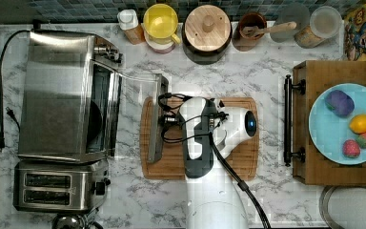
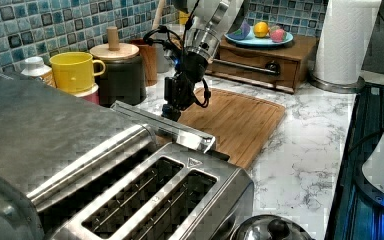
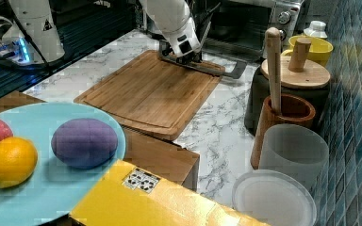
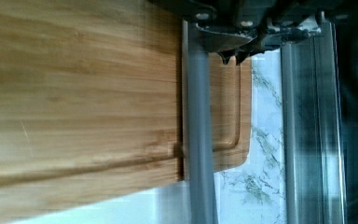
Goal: Close the oven.
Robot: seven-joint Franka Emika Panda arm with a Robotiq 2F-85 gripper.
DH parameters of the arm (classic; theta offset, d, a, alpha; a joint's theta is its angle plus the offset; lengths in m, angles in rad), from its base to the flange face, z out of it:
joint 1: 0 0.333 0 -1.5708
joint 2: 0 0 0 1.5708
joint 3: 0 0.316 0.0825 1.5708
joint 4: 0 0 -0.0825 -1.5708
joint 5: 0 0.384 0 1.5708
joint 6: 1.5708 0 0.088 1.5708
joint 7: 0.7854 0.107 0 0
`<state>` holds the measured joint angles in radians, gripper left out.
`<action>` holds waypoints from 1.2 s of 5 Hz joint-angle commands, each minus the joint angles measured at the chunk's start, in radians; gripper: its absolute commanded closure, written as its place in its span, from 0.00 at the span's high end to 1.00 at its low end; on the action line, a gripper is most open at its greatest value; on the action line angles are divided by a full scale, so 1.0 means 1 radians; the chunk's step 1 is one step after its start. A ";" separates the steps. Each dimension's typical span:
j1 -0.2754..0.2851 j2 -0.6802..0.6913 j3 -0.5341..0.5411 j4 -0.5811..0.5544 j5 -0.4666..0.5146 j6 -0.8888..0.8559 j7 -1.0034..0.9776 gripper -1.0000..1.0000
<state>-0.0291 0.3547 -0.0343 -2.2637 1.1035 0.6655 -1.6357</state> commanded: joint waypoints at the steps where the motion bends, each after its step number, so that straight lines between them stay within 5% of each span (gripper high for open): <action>1: -0.006 0.052 0.040 0.186 0.016 -0.134 0.062 0.00; 3: 0.027 -0.031 0.075 0.105 0.070 -0.120 0.047 0.00; 6: 0.129 -0.234 0.152 0.082 -0.054 -0.075 0.187 0.00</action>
<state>-0.0385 0.2864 -0.0020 -2.2715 1.0791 0.6372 -1.5908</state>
